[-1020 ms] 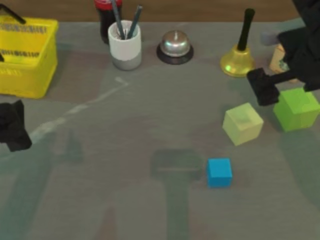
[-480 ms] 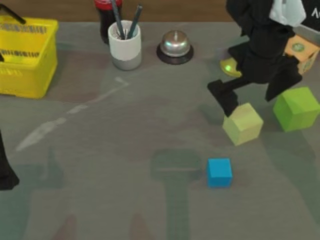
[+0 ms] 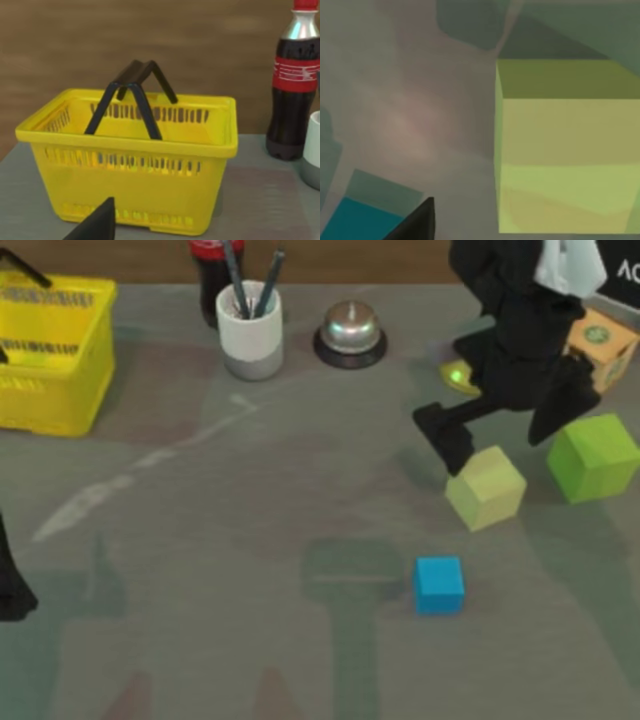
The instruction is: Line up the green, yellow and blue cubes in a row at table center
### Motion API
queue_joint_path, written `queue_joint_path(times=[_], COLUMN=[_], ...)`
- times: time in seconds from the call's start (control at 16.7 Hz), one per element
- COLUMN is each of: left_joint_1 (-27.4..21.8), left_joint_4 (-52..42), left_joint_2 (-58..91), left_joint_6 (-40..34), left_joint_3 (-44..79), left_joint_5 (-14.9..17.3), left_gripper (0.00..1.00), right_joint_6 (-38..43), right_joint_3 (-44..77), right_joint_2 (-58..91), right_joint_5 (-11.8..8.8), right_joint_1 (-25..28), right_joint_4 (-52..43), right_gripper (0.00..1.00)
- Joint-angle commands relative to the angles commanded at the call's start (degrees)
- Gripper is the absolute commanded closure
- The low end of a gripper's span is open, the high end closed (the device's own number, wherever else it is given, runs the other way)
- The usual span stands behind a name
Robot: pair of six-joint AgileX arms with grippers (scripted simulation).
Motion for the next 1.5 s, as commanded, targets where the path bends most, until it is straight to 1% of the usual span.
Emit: queue_joint_path(times=[0.12,0.3,0.42,0.72,1.5], left_joint_1=[0.0,0.0,0.0,0.0,0.0], left_joint_4=[0.0,0.0,0.0,0.0,0.0], left_joint_2=[0.0,0.0,0.0,0.0,0.0], left_joint_6=[0.0,0.0,0.0,0.0,0.0], left_joint_3=[0.0,0.0,0.0,0.0,0.0], left_joint_5=[0.0,0.0,0.0,0.0,0.0], left_gripper=[0.0,0.0,0.0,0.0,0.0], right_joint_6=[-0.01,0.12,0.19,0.22,0.22], right_joint_3=[-2.46,-7.41,-10.06,-11.02,-11.02], right_joint_2=[0.97,3.28,4.57,5.11,5.11], right_joint_5=[0.01,0.04,0.05,0.06,0.06], right_joint_1=[0.1,0.17,0.22,0.26,0.26], right_joint_4=[3.36,11.58,15.16,16.32,16.32], right_gripper=[0.0,0.0,0.0,0.0,0.98])
